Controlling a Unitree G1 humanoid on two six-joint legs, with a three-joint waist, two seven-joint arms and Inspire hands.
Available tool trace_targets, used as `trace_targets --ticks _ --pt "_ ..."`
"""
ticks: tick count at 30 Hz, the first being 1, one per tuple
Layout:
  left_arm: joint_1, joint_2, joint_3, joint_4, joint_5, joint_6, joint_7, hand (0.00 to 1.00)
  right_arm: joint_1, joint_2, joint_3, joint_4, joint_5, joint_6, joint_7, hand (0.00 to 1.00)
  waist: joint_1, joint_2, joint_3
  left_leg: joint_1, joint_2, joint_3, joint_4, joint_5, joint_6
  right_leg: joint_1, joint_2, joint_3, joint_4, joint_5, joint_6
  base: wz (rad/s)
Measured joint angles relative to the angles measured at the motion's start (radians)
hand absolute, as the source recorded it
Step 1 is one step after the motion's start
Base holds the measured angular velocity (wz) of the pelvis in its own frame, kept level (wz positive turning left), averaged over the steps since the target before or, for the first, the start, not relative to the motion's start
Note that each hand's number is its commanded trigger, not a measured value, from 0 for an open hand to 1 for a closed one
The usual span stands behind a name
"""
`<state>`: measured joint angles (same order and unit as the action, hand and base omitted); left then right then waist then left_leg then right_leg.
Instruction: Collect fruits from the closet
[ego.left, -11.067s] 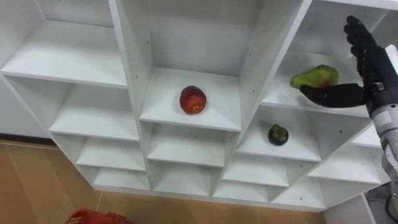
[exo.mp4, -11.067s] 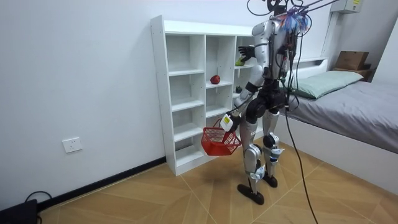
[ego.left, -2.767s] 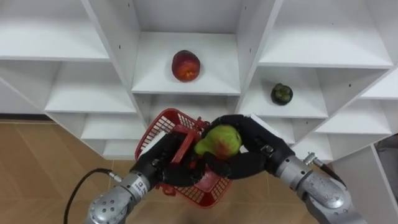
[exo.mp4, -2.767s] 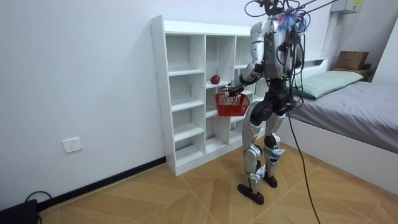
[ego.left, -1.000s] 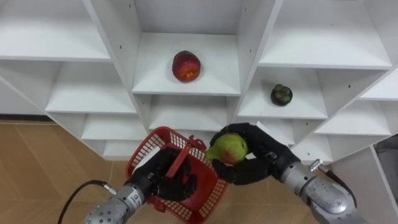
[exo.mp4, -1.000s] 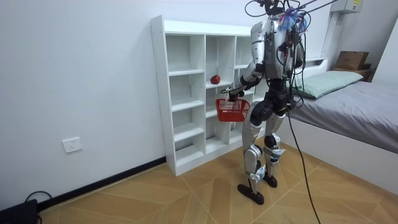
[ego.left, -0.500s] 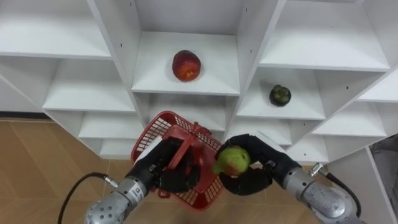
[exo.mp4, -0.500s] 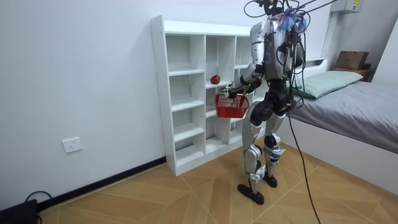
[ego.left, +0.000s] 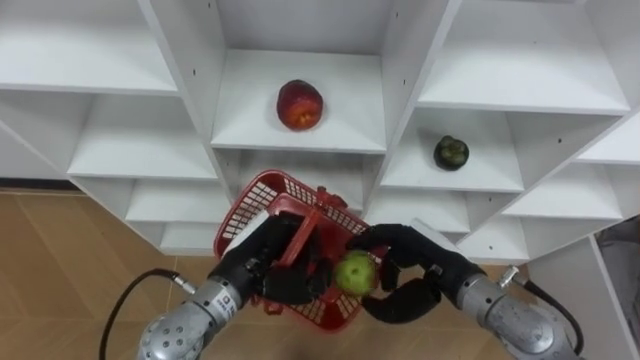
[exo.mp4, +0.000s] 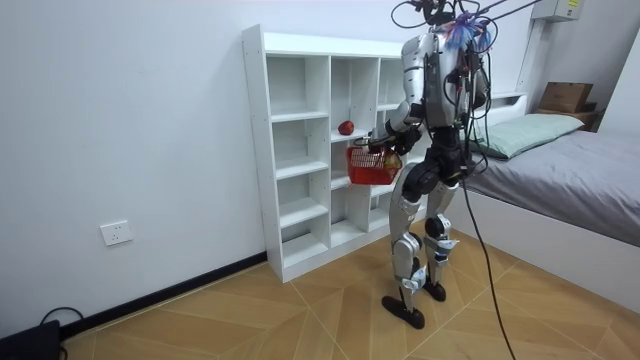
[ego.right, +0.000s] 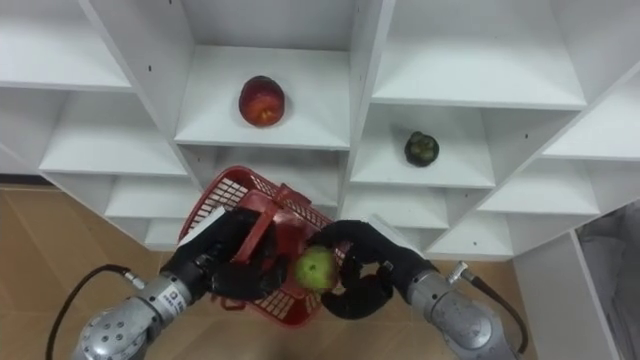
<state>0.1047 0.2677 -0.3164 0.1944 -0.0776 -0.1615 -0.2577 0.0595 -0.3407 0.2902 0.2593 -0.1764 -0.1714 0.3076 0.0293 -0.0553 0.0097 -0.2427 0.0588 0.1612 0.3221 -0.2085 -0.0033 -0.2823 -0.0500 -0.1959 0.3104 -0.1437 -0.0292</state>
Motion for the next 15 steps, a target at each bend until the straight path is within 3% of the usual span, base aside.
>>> trace_targets --ticks 8,11,15 --pt "-0.006 0.0 0.002 0.001 -0.082 0.002 -0.042 1.0 -0.001 -0.003 -0.005 -0.009 -0.002 -0.001 -0.011 0.0 0.0 0.005 0.0014 -0.006 0.0 0.0 0.003 0.0 0.0 -0.003 0.0 -0.002 -0.002 0.0 0.0 0.0" --pt "-0.004 0.001 0.0 0.002 -0.137 0.005 -0.075 1.0 -0.001 -0.004 -0.007 -0.022 -0.001 0.0 -0.011 0.0 0.001 0.013 0.0067 -0.006 0.0 0.0 0.001 0.0 0.0 -0.004 0.0 -0.001 -0.002 0.0 0.0 0.0" --pt "0.0 -0.003 -0.001 0.014 -0.171 0.01 -0.106 1.0 -0.001 -0.004 -0.008 -0.03 0.0 0.0 -0.01 0.0 0.0 0.015 0.008 -0.005 0.0 0.0 -0.001 0.0 0.0 -0.005 0.001 0.0 -0.001 0.0 0.0 0.0"
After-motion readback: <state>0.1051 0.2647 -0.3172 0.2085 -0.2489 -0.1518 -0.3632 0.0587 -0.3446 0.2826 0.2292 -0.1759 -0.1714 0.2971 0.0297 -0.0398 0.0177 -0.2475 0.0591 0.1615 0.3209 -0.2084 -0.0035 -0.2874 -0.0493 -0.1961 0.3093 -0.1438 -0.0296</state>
